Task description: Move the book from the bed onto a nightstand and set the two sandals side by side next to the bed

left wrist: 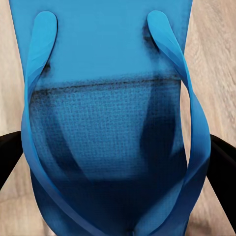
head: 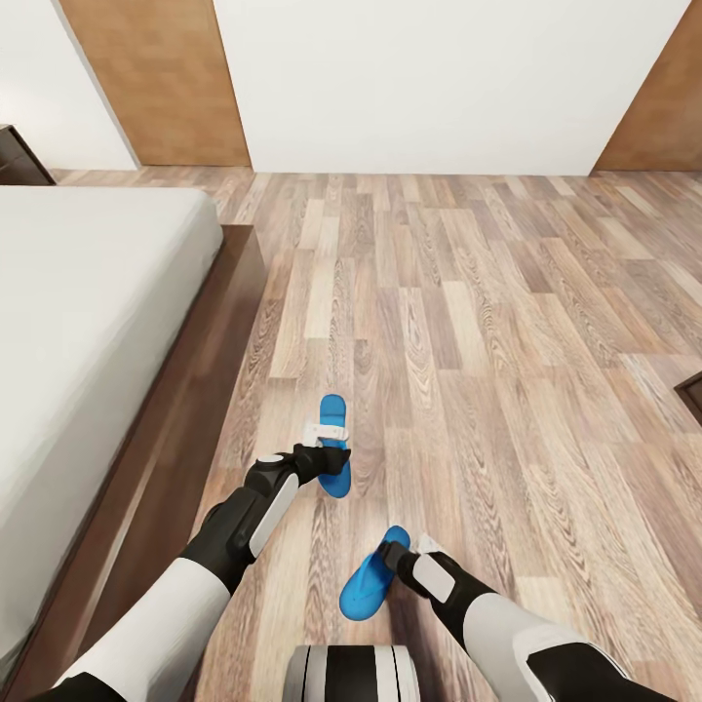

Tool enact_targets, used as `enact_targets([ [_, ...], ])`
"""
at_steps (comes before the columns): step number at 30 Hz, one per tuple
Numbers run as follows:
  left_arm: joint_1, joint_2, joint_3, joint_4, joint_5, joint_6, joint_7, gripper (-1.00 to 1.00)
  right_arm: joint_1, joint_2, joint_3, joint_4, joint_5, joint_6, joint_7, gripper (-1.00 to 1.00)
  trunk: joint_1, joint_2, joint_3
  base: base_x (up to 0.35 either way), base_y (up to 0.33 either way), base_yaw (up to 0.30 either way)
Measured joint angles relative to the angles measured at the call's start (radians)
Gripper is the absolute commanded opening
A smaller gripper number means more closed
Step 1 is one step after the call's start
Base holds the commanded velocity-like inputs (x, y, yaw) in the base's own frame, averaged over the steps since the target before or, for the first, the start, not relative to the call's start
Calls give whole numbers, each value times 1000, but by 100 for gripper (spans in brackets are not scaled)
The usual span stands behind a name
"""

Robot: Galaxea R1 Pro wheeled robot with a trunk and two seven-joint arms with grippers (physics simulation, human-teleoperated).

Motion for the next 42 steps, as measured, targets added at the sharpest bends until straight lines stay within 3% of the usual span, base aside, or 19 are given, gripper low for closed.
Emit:
enact_targets([
  [14,0,0,0,0,0,0,0,-100,1,0,-2,-1,-2,-9,0,100,0,0,0,0,0,96],
  [26,0,0,0,0,0,0,0,-100,1,0,-2,-1,-2,-8,6,100,5,-3,-46,0,0,2],
  [32,0,0,0,0,0,0,0,-100,1,0,-1,-1,-2,-8,6,100,8,-4,-70,0,0,199],
  [42,0,0,0,0,0,0,0,-100,1,0,-1,-1,-2,-8,6,100,8,-4,-70,0,0,139],
])
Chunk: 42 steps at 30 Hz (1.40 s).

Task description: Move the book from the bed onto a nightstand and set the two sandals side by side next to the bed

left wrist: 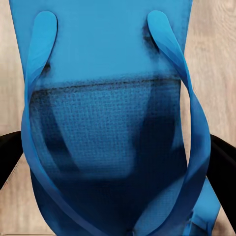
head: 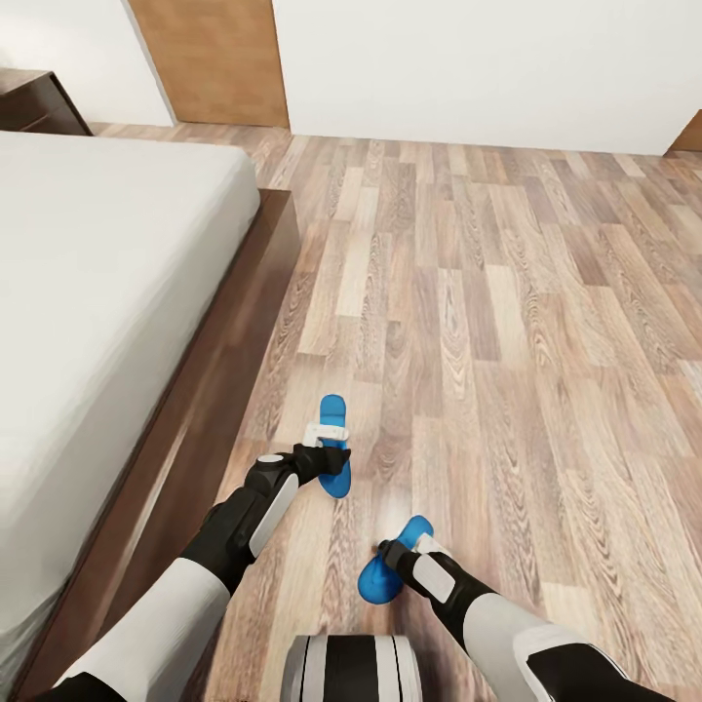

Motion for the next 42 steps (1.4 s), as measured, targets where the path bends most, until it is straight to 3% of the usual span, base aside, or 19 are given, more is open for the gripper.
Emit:
enact_targets([
  [4,0,0,0,0,0,0,0,-100,0,0,-1,0,0,1,0,100,0,0,0,0,0,204],
  [18,0,0,0,0,0,0,0,-100,0,0,-1,0,0,-1,2,100,6,-3,-56,0,0,27],
  [42,0,0,0,0,0,0,-1,-100,0,0,-2,0,0,-1,3,100,6,-3,-56,0,0,29],
])
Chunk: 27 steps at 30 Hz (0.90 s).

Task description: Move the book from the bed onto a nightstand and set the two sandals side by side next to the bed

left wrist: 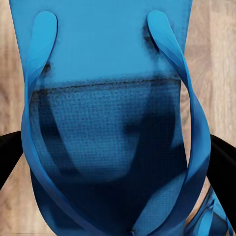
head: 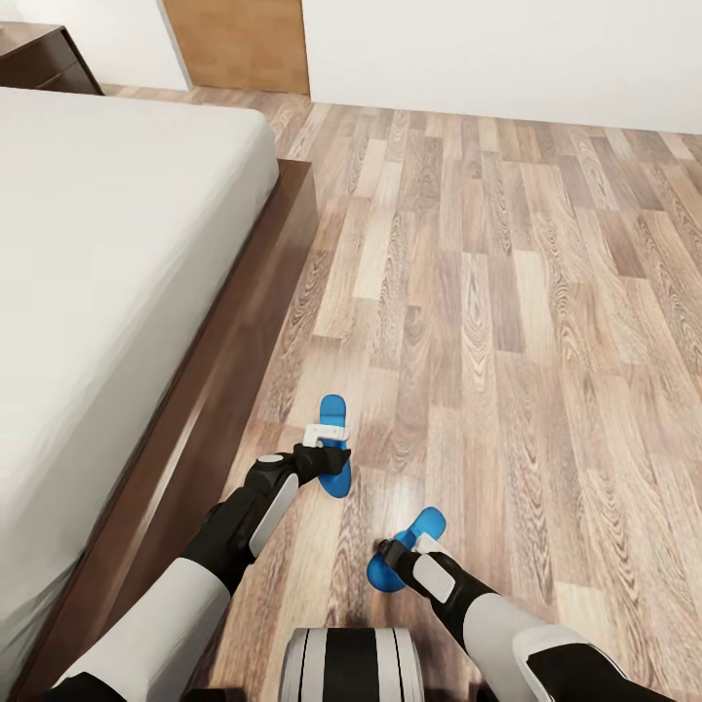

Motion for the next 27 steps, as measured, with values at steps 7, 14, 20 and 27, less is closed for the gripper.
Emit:
enact_targets([
  [7,0,0,0,0,0,0,0,-100,0,0,0,0,0,0,0,100,0,0,0,0,0,5],
  [14,0,1,0,0,-1,0,0,-100,0,0,0,0,0,0,0,100,2,-1,-19,0,0,0],
  [20,0,0,0,0,-1,0,0,-100,-1,0,21,-7,-14,0,-10,100,-2,-3,-39,0,0,0],
  [27,0,1,0,0,0,0,0,-100,-1,0,6,-7,6,3,-17,100,0,-3,-38,0,0,0],
])
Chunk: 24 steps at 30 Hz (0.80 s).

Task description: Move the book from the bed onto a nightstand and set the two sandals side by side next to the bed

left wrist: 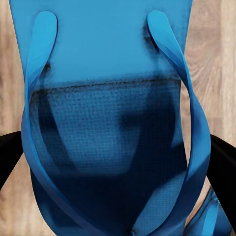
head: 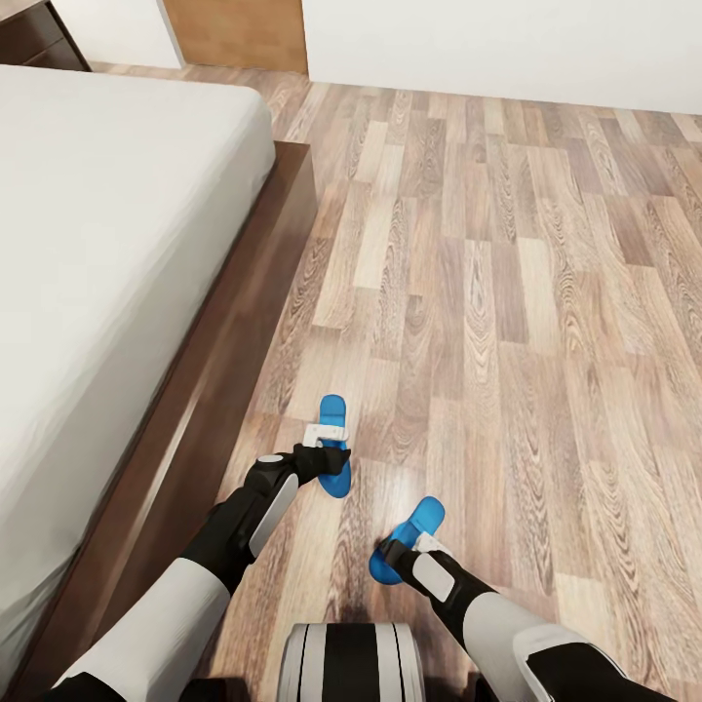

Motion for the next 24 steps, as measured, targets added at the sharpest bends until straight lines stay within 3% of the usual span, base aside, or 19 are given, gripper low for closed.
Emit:
enact_targets([
  [1,0,0,0,0,0,0,-1,-100,0,0,0,0,0,0,0,100,0,0,0,0,0,0],
  [2,0,0,0,0,0,0,0,-100,0,0,0,0,0,0,0,-100,0,0,0,0,0,0],
  [18,0,0,0,0,1,0,0,-100,0,0,3,1,-4,-2,0,-100,0,0,0,0,0,0],
  [24,-1,-2,0,0,2,3,-1,-100,1,0,-6,2,-6,-5,17,-100,2,2,23,0,0,0],
])
